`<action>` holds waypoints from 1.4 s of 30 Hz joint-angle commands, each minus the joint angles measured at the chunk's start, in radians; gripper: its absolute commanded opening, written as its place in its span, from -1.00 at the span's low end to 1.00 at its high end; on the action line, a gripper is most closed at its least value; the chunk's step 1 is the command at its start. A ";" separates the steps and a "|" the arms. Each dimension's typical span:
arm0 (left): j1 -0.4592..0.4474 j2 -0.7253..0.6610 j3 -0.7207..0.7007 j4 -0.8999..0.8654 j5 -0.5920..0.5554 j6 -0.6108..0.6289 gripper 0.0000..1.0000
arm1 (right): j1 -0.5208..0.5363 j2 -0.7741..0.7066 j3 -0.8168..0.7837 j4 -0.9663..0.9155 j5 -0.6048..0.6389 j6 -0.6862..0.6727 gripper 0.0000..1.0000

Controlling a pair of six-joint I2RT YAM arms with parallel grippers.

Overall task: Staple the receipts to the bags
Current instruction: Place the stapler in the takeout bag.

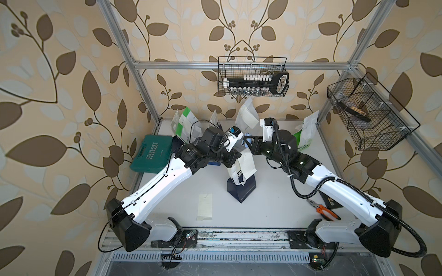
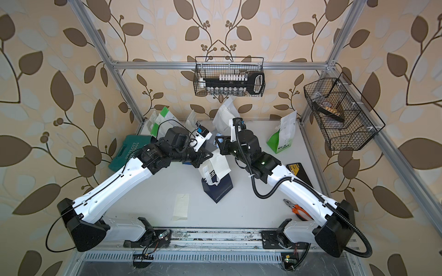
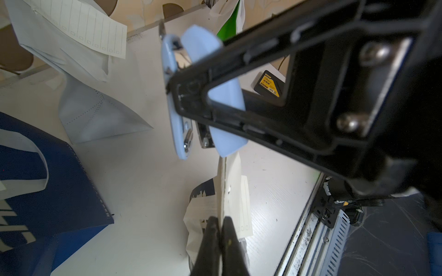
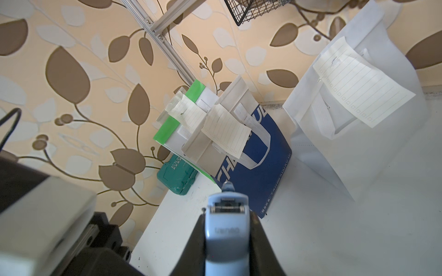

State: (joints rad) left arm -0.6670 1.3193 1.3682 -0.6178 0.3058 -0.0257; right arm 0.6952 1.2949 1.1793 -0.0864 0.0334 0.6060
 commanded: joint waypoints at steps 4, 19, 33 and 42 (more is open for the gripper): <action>0.000 -0.009 0.016 0.016 -0.018 -0.005 -1.00 | 0.035 0.004 0.049 0.015 0.005 0.000 -1.00; 0.000 -0.019 0.012 0.025 -0.043 -0.010 -1.00 | 0.062 0.030 0.054 -0.049 0.033 -0.007 -1.00; 0.002 -0.009 0.023 0.010 -0.098 -0.013 -1.00 | 0.089 -0.004 0.039 -0.066 0.063 -0.047 -1.00; 0.001 -0.045 -0.010 0.053 -0.067 0.001 -1.00 | 0.100 -0.012 0.033 -0.115 0.107 -0.083 -1.00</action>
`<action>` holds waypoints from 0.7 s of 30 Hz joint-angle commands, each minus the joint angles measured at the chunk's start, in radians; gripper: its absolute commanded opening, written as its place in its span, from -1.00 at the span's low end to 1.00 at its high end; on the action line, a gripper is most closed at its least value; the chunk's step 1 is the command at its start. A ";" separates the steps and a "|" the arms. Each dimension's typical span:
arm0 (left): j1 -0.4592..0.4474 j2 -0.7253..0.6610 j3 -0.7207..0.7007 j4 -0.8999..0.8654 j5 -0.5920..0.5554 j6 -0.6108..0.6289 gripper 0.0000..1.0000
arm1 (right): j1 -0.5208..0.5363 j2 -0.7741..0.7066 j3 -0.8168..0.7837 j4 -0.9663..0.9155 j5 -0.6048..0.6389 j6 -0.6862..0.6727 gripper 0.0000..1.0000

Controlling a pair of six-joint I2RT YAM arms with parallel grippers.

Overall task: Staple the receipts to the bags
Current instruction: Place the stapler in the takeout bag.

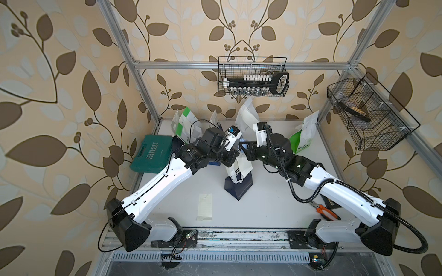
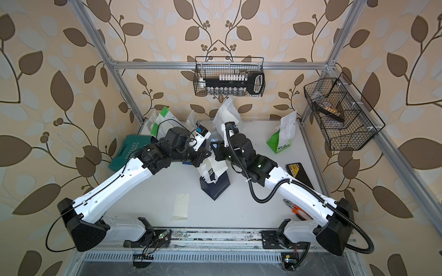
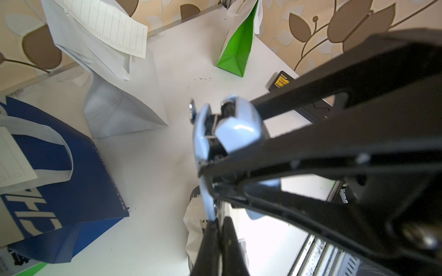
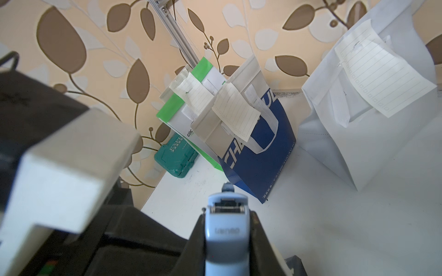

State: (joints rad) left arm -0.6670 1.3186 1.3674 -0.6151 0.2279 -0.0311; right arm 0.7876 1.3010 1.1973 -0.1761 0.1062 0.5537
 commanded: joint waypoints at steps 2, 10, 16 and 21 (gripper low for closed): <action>0.002 -0.044 -0.010 0.052 0.038 0.009 -1.00 | 0.008 -0.020 0.007 -0.016 0.039 -0.038 -1.00; 0.001 -0.083 -0.036 0.078 0.040 0.040 -1.00 | 0.022 -0.010 0.041 -0.081 0.065 -0.081 -1.00; 0.002 -0.121 -0.073 0.124 0.114 0.074 -1.00 | 0.032 -0.015 0.025 -0.090 0.053 -0.087 -0.98; 0.002 -0.142 -0.104 0.150 0.140 0.107 -1.00 | 0.042 -0.052 0.036 -0.118 0.009 -0.114 -0.33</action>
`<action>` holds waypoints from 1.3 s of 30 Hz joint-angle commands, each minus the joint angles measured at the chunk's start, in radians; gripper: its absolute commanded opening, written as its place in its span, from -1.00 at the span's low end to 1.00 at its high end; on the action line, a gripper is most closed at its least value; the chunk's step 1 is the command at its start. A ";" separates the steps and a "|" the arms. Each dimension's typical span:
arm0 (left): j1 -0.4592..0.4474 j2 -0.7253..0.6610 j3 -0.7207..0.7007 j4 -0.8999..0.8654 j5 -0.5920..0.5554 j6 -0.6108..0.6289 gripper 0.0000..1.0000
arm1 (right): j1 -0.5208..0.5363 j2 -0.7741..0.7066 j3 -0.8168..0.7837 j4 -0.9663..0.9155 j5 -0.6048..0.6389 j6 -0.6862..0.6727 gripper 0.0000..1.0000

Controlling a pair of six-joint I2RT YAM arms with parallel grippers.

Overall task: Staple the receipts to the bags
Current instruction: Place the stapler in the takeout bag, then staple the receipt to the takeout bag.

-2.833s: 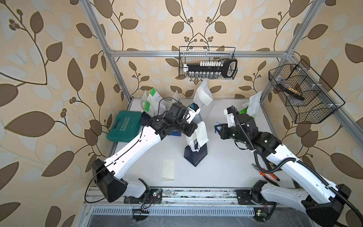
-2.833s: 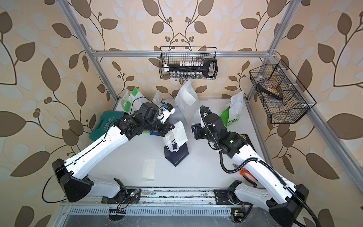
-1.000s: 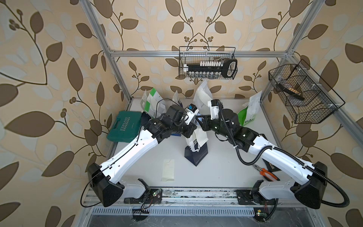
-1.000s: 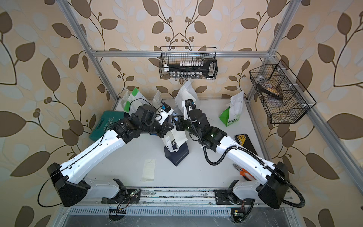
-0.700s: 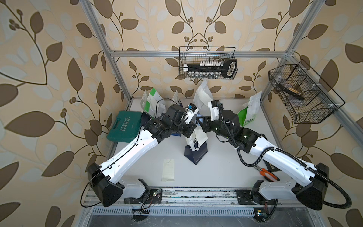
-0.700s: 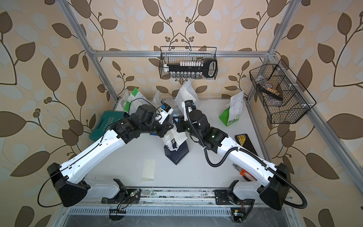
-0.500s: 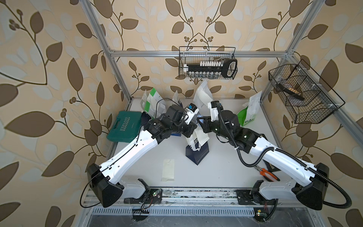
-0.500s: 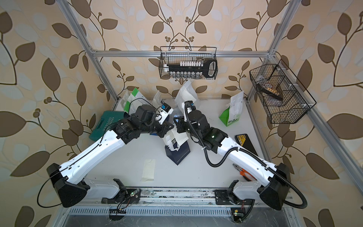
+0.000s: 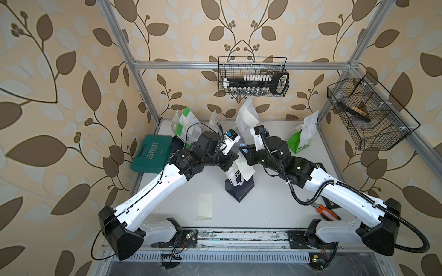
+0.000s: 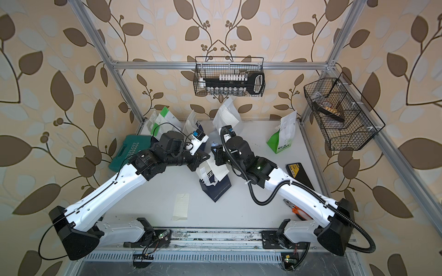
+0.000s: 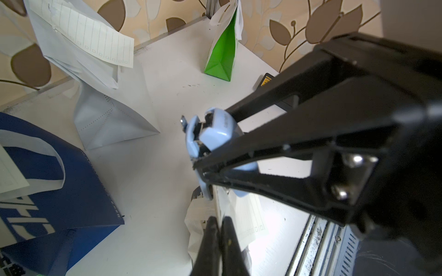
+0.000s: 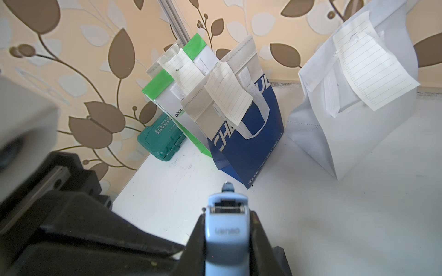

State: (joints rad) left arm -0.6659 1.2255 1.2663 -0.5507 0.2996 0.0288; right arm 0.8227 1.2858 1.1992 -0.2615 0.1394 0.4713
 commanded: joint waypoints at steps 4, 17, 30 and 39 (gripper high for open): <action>0.005 -0.052 -0.021 0.108 0.096 0.061 -1.00 | 0.007 -0.089 0.031 -0.063 -0.086 -0.048 -0.07; 0.029 -0.152 -0.080 0.166 0.350 0.132 -1.00 | -0.101 -0.312 0.022 -0.205 -0.397 -0.143 0.59; 0.030 -0.170 -0.024 0.060 0.571 0.185 -1.00 | -0.149 -0.330 -0.023 -0.195 -0.801 -0.307 0.95; 0.031 -0.169 -0.010 0.072 0.613 0.165 -1.00 | -0.149 -0.285 -0.038 -0.221 -0.812 -0.368 0.95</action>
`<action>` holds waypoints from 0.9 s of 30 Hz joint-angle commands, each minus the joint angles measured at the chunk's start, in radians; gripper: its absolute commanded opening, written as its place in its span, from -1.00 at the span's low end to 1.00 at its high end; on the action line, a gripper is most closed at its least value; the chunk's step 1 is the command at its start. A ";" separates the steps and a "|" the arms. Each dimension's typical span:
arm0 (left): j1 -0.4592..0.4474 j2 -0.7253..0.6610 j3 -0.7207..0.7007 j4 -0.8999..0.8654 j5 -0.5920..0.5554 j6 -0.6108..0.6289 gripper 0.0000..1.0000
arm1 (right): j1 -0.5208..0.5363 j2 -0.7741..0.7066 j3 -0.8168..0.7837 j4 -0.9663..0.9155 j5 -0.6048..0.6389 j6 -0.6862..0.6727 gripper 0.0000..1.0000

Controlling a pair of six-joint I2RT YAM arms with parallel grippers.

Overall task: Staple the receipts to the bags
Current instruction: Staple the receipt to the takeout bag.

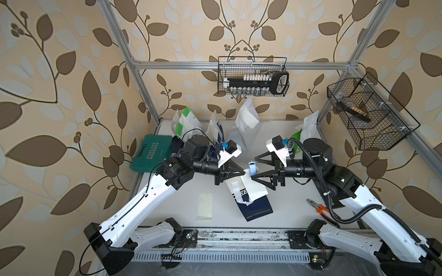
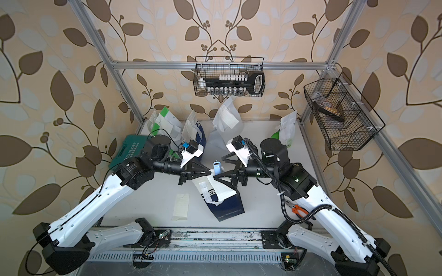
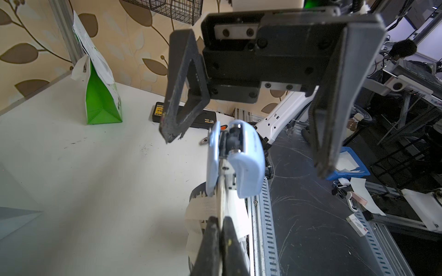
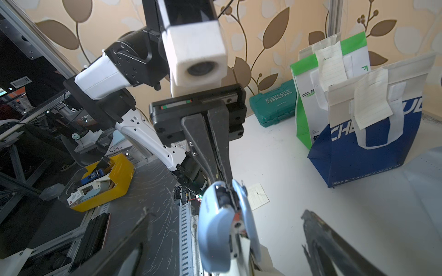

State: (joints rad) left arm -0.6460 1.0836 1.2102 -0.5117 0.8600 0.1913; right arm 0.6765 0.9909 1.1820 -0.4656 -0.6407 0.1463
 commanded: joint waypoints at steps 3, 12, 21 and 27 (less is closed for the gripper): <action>0.010 -0.025 0.048 0.030 0.053 0.002 -1.00 | -0.003 0.033 -0.021 -0.017 -0.053 -0.051 0.93; 0.011 -0.020 0.046 0.046 0.047 -0.012 -1.00 | -0.003 0.056 -0.027 0.030 -0.113 -0.050 0.65; 0.010 -0.004 0.043 0.062 0.092 -0.036 -1.00 | -0.006 0.058 -0.049 0.078 -0.110 -0.047 -0.50; 0.010 -0.001 0.045 0.064 0.102 -0.040 -1.00 | -0.025 0.048 -0.061 0.108 -0.158 -0.051 -1.00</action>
State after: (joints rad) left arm -0.6331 1.0897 1.2167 -0.4889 0.8913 0.1543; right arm 0.6598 1.0466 1.1385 -0.3977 -0.7834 0.1097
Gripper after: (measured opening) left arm 0.047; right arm 0.208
